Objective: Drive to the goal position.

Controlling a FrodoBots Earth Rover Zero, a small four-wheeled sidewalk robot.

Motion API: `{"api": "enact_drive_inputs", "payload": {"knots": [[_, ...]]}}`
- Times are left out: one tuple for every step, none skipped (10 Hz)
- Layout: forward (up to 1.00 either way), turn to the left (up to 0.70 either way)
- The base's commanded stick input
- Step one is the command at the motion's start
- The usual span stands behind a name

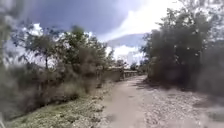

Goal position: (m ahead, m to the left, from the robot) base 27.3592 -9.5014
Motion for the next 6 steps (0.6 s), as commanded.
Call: {"api": "enact_drive_inputs", "payload": {"knots": [[0.7,0.0],[0.7,0.0],[0.7,0.0],[0.7,0.0],[0.7,0.0],[0.7,0.0]]}}
